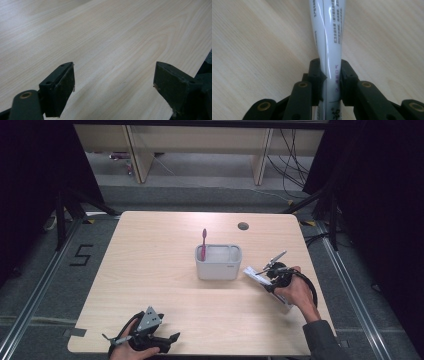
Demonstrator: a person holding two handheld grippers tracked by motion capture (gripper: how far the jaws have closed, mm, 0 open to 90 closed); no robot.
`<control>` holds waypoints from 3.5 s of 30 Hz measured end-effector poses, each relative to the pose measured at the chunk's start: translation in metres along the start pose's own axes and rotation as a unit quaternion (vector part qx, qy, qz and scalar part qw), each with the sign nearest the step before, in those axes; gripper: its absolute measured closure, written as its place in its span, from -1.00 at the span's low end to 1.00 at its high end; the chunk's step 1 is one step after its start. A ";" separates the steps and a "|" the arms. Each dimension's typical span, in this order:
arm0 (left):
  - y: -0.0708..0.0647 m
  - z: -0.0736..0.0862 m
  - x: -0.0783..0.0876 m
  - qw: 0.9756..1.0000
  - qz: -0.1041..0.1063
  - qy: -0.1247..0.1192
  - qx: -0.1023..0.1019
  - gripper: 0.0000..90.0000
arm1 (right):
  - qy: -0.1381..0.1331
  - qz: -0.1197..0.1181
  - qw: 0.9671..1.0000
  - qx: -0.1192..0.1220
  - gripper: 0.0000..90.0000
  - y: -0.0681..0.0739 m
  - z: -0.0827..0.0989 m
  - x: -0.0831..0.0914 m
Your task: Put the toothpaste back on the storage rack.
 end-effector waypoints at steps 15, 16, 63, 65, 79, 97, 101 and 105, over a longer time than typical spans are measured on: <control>0.001 -0.001 0.000 1.000 -0.002 -0.005 0.003 -0.63 | -0.099 -0.012 0.994 -0.036 0.67 -0.013 -0.005 0.046; 0.001 0.000 0.000 1.000 -0.002 -0.002 0.003 -0.63 | -0.108 -0.008 0.993 -0.034 0.67 -0.016 -0.006 0.049; -0.001 -0.001 0.000 1.000 0.000 -0.006 -0.001 -0.62 | -0.388 -0.046 0.920 -0.022 0.67 0.030 -0.120 0.145; -0.001 -0.001 0.001 1.000 0.000 -0.005 -0.001 -0.62 | -0.394 -0.055 0.917 -0.028 0.67 0.035 -0.128 0.147; -0.002 -0.001 0.000 1.000 0.001 -0.006 -0.003 -0.62 | -0.420 -0.055 0.905 -0.029 0.67 0.043 -0.166 0.149; -0.005 -0.001 -0.001 1.000 0.007 -0.007 -0.005 -0.62 | -0.415 -0.066 0.907 -0.030 0.67 0.054 -0.196 0.128; -0.003 -0.001 0.000 1.000 0.004 -0.008 -0.004 -0.62 | -0.416 -0.067 0.907 -0.029 0.67 0.056 -0.200 0.124; -0.004 -0.002 0.000 1.000 0.005 -0.011 -0.001 -0.62 | -0.408 -0.064 0.910 -0.033 0.67 0.057 -0.202 0.121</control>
Point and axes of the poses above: each handheld gripper's, and its own axes: x roughly backward along the jaws, z roughly out of its underside, y roughly to its left, the point moved 10 cm from there along -x, roughly forward along the jaws, and after that the axes turned 14 degrees about y, right-handed, at the moved point
